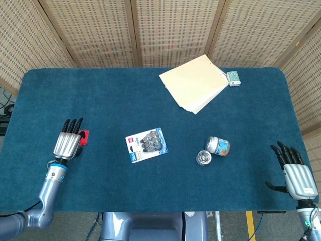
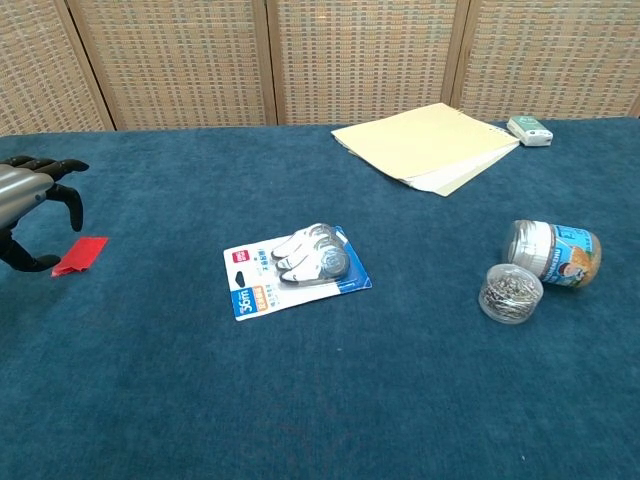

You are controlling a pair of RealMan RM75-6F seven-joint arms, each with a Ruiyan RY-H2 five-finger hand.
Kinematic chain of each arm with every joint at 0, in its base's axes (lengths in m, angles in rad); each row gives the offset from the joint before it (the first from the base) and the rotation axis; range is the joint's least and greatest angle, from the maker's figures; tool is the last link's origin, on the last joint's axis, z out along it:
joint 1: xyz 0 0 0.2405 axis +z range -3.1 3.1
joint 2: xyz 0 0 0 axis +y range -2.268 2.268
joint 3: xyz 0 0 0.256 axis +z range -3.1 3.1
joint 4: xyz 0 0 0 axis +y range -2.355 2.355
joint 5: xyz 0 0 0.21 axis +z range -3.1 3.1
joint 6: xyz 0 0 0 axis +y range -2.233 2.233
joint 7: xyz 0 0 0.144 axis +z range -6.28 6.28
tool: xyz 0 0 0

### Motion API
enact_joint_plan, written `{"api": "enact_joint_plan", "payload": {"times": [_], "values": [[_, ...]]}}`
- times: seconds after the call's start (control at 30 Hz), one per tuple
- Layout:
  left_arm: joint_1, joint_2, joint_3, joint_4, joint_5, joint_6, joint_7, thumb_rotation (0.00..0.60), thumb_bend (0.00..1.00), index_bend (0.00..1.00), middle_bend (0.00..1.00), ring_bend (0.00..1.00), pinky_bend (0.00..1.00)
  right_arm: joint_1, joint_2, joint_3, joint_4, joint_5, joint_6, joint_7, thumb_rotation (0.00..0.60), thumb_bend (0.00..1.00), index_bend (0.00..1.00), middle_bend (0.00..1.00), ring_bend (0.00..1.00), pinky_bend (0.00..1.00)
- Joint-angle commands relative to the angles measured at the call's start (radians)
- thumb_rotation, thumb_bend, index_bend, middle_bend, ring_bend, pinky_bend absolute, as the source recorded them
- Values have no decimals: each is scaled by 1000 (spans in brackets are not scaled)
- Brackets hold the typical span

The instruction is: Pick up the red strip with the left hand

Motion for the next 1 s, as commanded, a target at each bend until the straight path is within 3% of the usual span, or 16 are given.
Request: {"api": "enact_joint_plan", "payload": {"times": [0.03, 0.47, 1.0], "values": [[6, -16, 6, 33, 6, -1, 1, 600, 323, 441, 0, 0, 0, 1, -1, 0, 0, 1, -1, -1, 600, 0, 6, 0, 0, 0], [9, -98, 0, 193, 5, -31, 12, 600, 333, 506, 0, 0, 0, 1, -2, 1, 2, 3, -1, -1, 600, 0, 6, 0, 0, 0], [-5, -160, -28, 282, 6, -71, 1, 600, 354, 516, 0, 0, 0, 1, -2, 0, 4, 1, -1, 2, 600, 0, 6, 0, 0, 0]]}}
